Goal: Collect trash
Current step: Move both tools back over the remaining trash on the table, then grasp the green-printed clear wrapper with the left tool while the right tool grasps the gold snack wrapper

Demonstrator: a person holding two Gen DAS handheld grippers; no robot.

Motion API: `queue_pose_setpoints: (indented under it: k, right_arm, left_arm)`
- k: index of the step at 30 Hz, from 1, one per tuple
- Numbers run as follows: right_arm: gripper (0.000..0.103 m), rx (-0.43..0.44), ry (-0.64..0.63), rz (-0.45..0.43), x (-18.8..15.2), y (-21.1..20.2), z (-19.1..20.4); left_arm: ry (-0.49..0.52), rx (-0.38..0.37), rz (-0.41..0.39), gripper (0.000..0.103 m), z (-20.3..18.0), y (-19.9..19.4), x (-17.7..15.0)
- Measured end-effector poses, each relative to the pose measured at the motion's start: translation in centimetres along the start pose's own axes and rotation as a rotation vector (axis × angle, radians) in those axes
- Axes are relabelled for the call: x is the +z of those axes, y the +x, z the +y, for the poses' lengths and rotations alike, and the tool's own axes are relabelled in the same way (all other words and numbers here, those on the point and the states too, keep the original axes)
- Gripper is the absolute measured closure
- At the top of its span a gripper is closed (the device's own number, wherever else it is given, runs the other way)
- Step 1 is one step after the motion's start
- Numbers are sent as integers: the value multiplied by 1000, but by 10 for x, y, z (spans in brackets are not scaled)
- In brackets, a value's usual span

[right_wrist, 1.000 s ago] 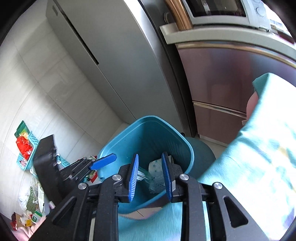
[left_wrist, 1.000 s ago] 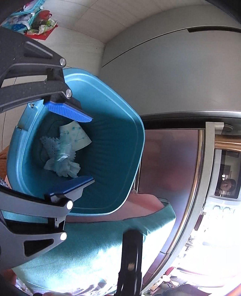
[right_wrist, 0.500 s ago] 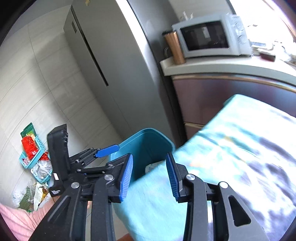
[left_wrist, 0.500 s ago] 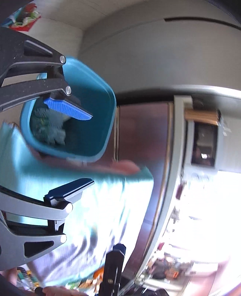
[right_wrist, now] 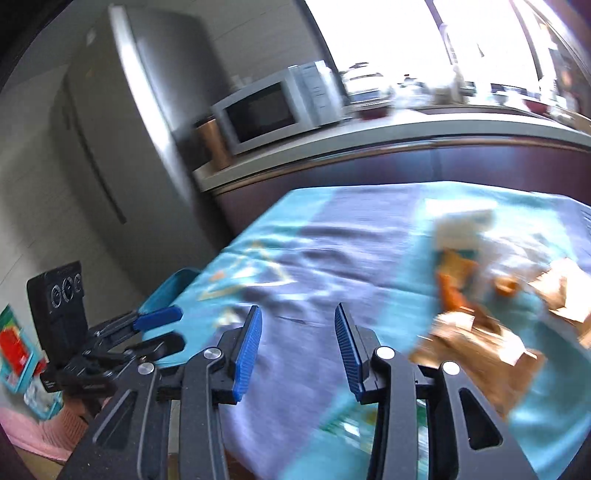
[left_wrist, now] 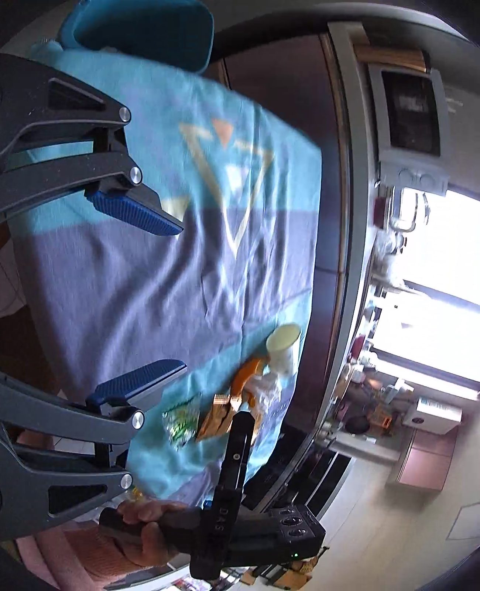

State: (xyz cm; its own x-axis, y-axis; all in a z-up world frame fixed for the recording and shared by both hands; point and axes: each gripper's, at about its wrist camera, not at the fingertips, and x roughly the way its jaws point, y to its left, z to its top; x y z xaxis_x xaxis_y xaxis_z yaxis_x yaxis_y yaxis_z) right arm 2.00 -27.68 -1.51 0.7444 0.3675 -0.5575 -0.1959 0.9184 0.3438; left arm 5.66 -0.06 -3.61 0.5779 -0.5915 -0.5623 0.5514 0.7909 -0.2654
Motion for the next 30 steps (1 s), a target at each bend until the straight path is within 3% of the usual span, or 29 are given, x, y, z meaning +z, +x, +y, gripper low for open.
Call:
queue_pose_setpoints:
  k: [7,13,21,25,30]
  right_arm:
    - [58,-119,185,-25,-24,-28,-82]
    - [53,-125,258,-19,-34,-33,-119]
    - [44,-75,327,21,-37,-15,-135]
    - [34,-37,324,21,-33,-9,-135]
    - [29,-27,308,26,-30,-4,-131]
  left_arm:
    - [61,-120,95,34,-58,49,-3]
    - [98,-159,154,34,-81,78,2]
    - [111,-169,257,34,-96,113,1]
    - [113,-190,271,34,-100,120,2]
    - [87,-234,282,34,-101,126,5]
